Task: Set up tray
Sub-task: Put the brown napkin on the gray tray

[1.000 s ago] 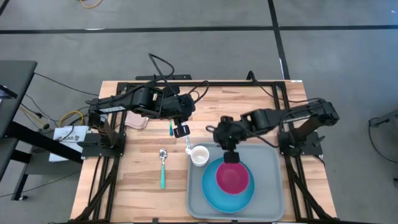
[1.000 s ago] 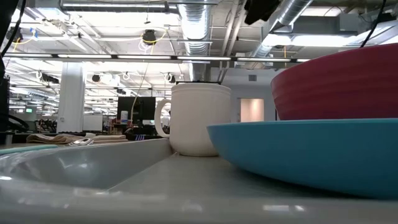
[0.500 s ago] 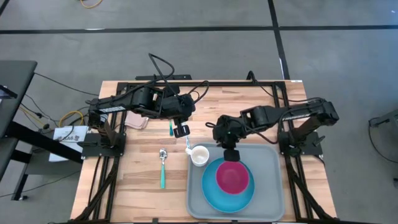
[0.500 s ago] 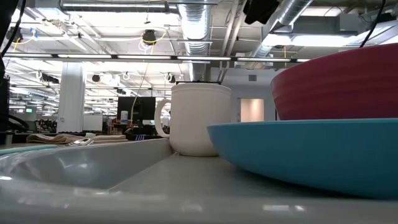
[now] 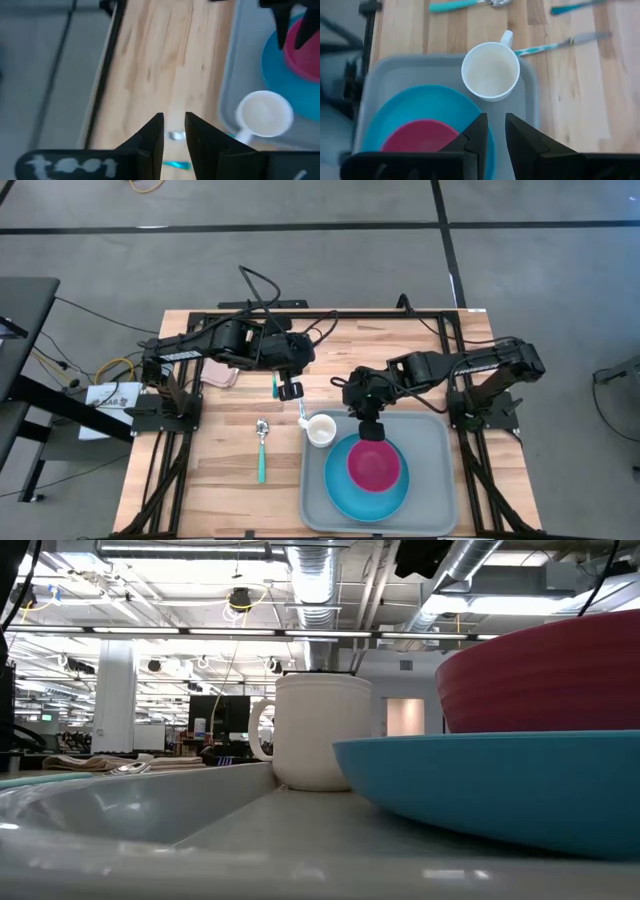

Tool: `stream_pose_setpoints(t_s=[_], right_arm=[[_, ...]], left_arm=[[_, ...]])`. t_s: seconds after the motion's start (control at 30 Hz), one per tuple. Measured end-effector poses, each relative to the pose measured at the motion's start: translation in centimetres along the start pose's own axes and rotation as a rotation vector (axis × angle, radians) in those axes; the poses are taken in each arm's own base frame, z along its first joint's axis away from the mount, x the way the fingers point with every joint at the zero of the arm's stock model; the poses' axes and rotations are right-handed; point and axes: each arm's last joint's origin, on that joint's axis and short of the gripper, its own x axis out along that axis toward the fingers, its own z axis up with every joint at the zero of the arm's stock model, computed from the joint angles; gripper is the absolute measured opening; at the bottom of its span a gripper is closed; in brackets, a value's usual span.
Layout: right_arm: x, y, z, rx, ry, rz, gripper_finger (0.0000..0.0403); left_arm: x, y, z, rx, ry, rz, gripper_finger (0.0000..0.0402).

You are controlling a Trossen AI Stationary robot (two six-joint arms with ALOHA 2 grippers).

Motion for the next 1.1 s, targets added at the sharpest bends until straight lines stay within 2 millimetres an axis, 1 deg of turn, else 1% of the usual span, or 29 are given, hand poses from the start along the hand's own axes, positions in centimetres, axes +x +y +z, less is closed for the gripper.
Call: stream_pose_setpoints(t_s=[0.07, 0.23, 0.37, 0.43, 0.5, 0.57, 0.6, 0.67, 0.7, 0.73, 0.77, 0.8, 0.87, 0.9, 0.93, 1.0, 1.07, 1.1], right_arm=[[0.0, 0.0, 0.0, 0.05, -0.001, -0.002, 0.0061], [0.0, 0.0, 0.2, 0.039, -0.017, -0.001, 0.0061], [0.0, -0.3, 0.2, 0.069, -0.019, -0.018, 0.0061], [0.0, -0.3, 0.2, 0.078, -0.02, -0.03, 0.0061], [0.0, -0.1, 0.0, 0.087, -0.005, -0.031, 0.0061], [0.0, 0.2, -0.3, 0.082, 0.019, -0.035, 0.0061], [-0.2, 0.3, -0.5, 0.078, 0.033, -0.035, 0.0061], [-0.9, 0.5, -1.1, 0.072, 0.057, -0.04, 0.0061], [-1.4, 0.6, -1.3, 0.069, 0.051, -0.045, 0.0061], [-1.9, 0.7, -1.6, 0.062, 0.058, -0.054, 0.0061], [-2.3, 0.8, -1.8, 0.056, 0.057, -0.068, 0.0061], [-2.7, 1.0, -1.8, 0.05, 0.039, -0.075, 0.0061], [-3.6, 1.1, -2.1, 0.041, 0.024, -0.094, 0.0061], [-4.1, 1.2, -2.4, 0.035, 0.018, -0.107, 0.0061], [-4.6, 1.3, -2.7, 0.028, 0.012, -0.118, 0.0061], [-5.4, 1.5, -3.0, 0.015, -0.032, -0.12, 0.0061], [-5.2, 1.7, -4.0, -0.002, -0.041, -0.113, 0.0061], [-5.2, 1.7, -4.3, -0.014, -0.08, -0.1, 0.0061]], left_arm=[[0.0, 0.1, 0.6, 0.003, -0.06, -0.001, 0.0067], [-0.1, 0.1, 1.8, -0.07, -0.174, -0.008, 0.0068], [-0.4, 0.1, 3.0, -0.1, -0.294, -0.02, 0.0068], [-0.3, -0.1, 2.8, -0.087, -0.274, -0.07, 0.0068], [0.3, -0.3, 2.5, -0.02, -0.242, -0.085, 0.0067], [0.7, -0.3, 1.5, 0.036, -0.132, 0.004, 0.0067], [0.7, 0.0, 0.9, 0.024, -0.071, 0.099, 0.0067], [0.6, 0.9, -0.6, -0.048, 0.05, 0.321, 0.0067], [0.6, 1.4, -1.3, -0.103, 0.095, 0.405, 0.0067], [0.7, 1.8, -1.4, -0.177, 0.085, 0.441, 0.0067], [0.6, 2.0, -1.6, -0.222, 0.068, 0.423, 0.0067], [0.0, 2.2, -2.0, -0.249, 0.068, 0.34, 0.0067], [-1.4, 2.8, -2.6, -0.279, 0.068, 0.199, 0.0068], [-2.4, 3.3, -3.1, -0.312, 0.055, 0.179, 0.0067], [-2.9, 3.8, -3.6, -0.34, 0.055, 0.201, 0.0067], [-3.7, 4.7, -4.8, -0.371, 0.032, 0.318, 0.0067], [-4.9, 5.7, -6.2, -0.437, 0.004, 0.403, 0.0067], [-5.7, 6.3, -7.4, -0.474, -0.007, 0.411, 0.0068]])
